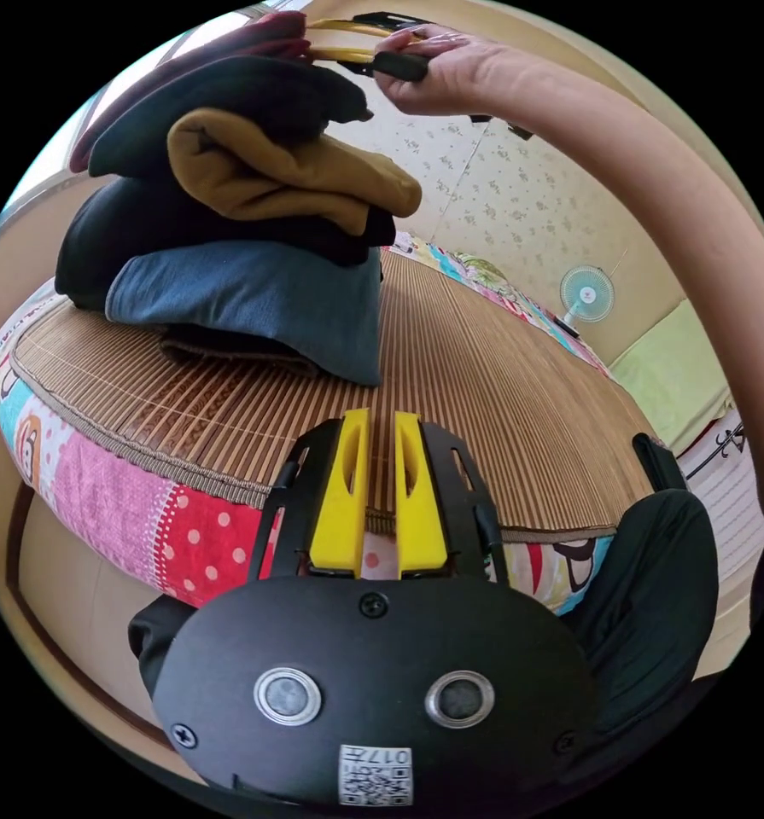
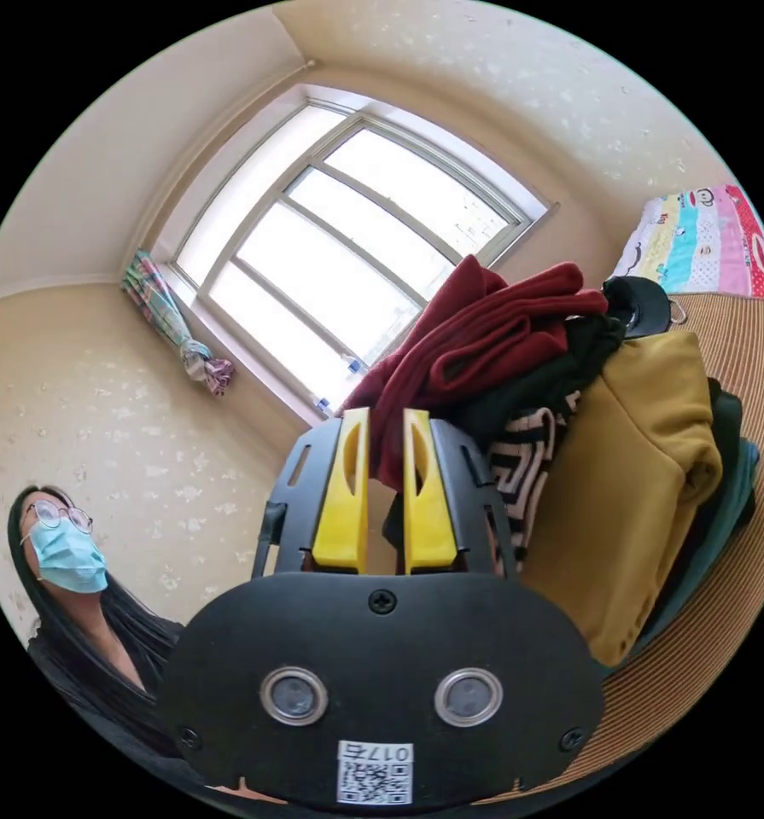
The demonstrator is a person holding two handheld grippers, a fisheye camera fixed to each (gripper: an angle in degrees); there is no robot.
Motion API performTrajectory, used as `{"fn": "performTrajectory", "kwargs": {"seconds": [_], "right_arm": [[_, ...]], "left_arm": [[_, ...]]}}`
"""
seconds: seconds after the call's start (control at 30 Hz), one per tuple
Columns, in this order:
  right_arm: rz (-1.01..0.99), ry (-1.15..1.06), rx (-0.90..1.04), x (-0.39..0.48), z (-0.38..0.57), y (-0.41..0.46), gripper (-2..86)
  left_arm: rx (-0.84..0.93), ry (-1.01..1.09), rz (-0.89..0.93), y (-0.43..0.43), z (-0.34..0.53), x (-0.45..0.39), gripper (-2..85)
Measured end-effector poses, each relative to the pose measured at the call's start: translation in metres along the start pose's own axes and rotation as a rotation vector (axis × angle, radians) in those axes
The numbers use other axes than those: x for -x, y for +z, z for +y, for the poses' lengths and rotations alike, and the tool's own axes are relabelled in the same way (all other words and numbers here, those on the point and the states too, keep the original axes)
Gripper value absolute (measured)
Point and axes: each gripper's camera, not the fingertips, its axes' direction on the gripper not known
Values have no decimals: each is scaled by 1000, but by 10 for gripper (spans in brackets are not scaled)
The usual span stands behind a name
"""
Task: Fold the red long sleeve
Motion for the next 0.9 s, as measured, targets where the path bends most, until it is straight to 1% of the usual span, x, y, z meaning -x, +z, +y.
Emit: {"fn": "performTrajectory", "kwargs": {"seconds": [0.1,0.17,0.2,0.27,0.3,0.37,0.4,0.47,0.5,0.53,0.57,0.67,0.73,0.8,0.9], "right_arm": [[121,14,-28,5,16,-32,29],[331,10,72,7,32,-61,19],[391,16,111,7,37,-69,18],[640,57,277,3,66,-104,19],[702,68,309,3,75,-114,19],[983,157,393,-1,124,-165,35],[1065,184,404,-3,139,-178,42],[1377,300,390,-11,206,-232,94],[1428,334,375,-11,222,-245,105],[1468,385,319,-7,252,-267,127],[1404,364,179,10,276,-286,133],[1288,413,0,33,305,-315,127],[1253,427,-36,38,311,-320,123],[1266,413,-38,45,313,-314,120],[1342,380,-4,58,311,-297,116]], "left_arm": [[-5,11,-57,1,2,-9,20],[-13,11,-78,3,5,-13,8],[-16,9,-82,4,6,-14,5],[-30,1,-94,6,10,-17,-4],[-34,-2,-96,7,11,-17,-6],[-46,-3,-97,10,16,-21,-8],[-46,1,-95,11,17,-22,-9],[-38,0,-73,15,22,-28,-9],[-33,3,-64,16,23,-30,-9],[-21,23,-44,19,26,-37,-9],[-8,52,-29,22,29,-45,-8],[1,116,-68,30,39,-69,-2],[37,128,-90,35,36,-85,9],[73,129,-75,39,24,-103,44],[99,193,-68,58,-7,-137,71]]}}
